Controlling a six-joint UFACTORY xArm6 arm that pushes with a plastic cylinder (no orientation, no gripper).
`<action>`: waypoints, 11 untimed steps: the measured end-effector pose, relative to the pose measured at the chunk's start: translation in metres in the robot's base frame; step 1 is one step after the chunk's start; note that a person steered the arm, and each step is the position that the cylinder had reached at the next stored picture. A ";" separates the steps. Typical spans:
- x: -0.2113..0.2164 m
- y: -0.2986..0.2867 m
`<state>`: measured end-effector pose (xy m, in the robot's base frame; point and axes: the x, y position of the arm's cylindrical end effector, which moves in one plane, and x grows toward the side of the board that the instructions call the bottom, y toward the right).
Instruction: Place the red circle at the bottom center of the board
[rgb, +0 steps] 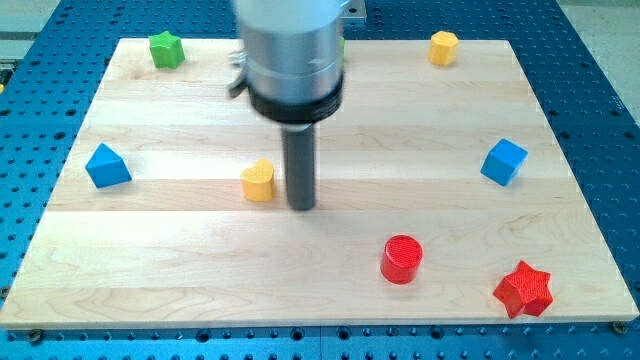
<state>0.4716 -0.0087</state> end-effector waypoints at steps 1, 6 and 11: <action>-0.027 -0.026; 0.045 0.041; 0.101 0.107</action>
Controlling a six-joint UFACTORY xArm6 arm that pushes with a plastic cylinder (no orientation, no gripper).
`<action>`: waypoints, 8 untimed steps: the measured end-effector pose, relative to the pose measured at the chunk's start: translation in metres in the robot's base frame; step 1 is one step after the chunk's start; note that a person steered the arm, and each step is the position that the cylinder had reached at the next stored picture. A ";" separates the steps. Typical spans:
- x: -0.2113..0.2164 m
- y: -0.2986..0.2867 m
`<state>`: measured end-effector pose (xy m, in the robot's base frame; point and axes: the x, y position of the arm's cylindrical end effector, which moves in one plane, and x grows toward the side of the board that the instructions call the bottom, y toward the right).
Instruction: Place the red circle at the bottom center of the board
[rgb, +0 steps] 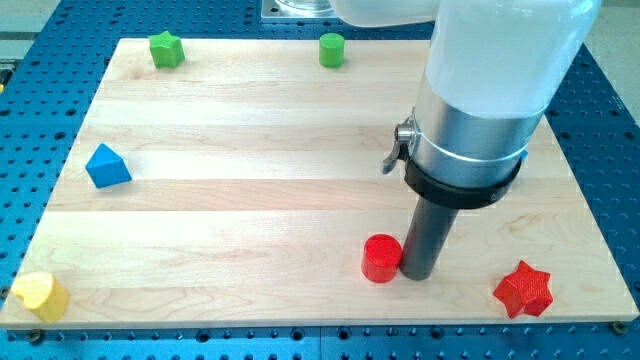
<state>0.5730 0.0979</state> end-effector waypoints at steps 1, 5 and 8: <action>0.008 -0.057; 0.045 -0.157; -0.047 -0.123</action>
<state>0.5262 -0.0254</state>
